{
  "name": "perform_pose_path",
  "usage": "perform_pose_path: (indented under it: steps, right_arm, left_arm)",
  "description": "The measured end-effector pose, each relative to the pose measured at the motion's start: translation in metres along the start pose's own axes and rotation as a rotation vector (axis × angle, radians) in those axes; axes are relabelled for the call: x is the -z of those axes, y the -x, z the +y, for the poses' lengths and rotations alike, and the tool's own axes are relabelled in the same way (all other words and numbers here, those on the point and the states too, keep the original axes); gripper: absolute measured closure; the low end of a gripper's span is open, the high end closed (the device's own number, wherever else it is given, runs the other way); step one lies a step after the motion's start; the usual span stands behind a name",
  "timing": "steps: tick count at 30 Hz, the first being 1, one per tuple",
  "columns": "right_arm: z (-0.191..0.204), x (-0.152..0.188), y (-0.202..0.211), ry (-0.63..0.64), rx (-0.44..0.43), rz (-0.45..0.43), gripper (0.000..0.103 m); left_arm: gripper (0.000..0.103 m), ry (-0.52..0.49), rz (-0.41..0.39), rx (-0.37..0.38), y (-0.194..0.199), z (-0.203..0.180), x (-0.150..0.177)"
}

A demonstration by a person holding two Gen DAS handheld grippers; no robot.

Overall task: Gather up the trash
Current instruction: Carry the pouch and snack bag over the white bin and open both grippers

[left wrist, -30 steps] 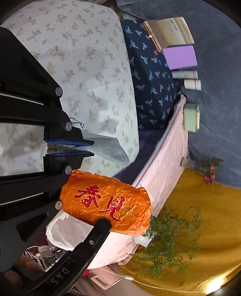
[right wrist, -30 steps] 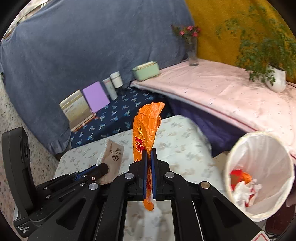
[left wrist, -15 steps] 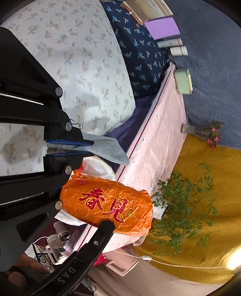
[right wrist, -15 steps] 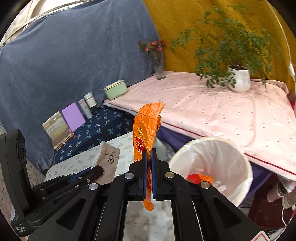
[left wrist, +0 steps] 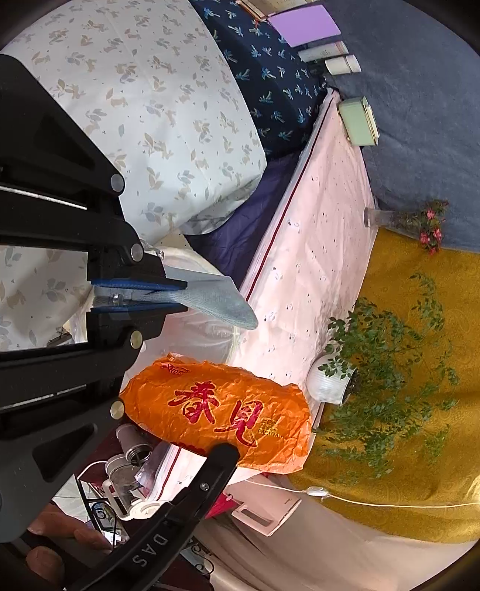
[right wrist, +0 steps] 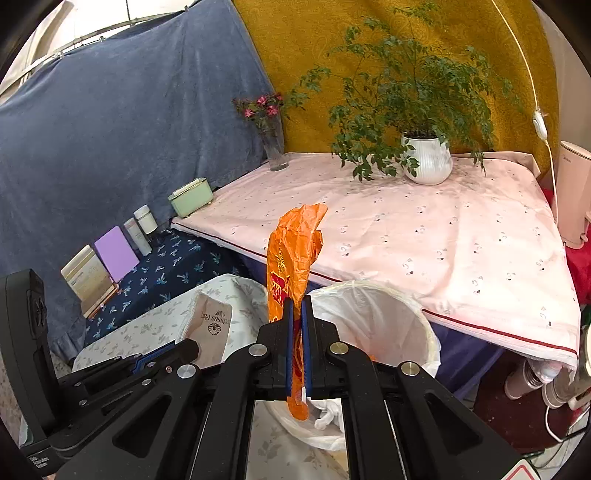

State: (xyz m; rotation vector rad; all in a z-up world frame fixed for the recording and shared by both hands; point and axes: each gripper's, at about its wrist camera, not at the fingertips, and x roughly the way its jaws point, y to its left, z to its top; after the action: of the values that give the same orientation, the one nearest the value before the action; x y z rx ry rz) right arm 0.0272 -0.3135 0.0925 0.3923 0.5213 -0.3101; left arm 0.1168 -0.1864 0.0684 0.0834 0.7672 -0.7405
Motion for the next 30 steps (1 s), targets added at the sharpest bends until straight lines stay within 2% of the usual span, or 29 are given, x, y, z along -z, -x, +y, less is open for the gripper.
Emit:
perform_pose_path:
  steps: [9,30]
  right_arm:
    - [-0.018,0.0,-0.002,-0.019,0.02,0.006,0.098]
    - [-0.033,-0.003,-0.014,-0.019,0.048,0.017,0.097]
  left_arm:
    - [0.097,-0.019,0.019,0.014,-0.014,-0.017,0.0]
    - [0.096,-0.03,0.039,0.044,-0.038,-0.031,-0.004]
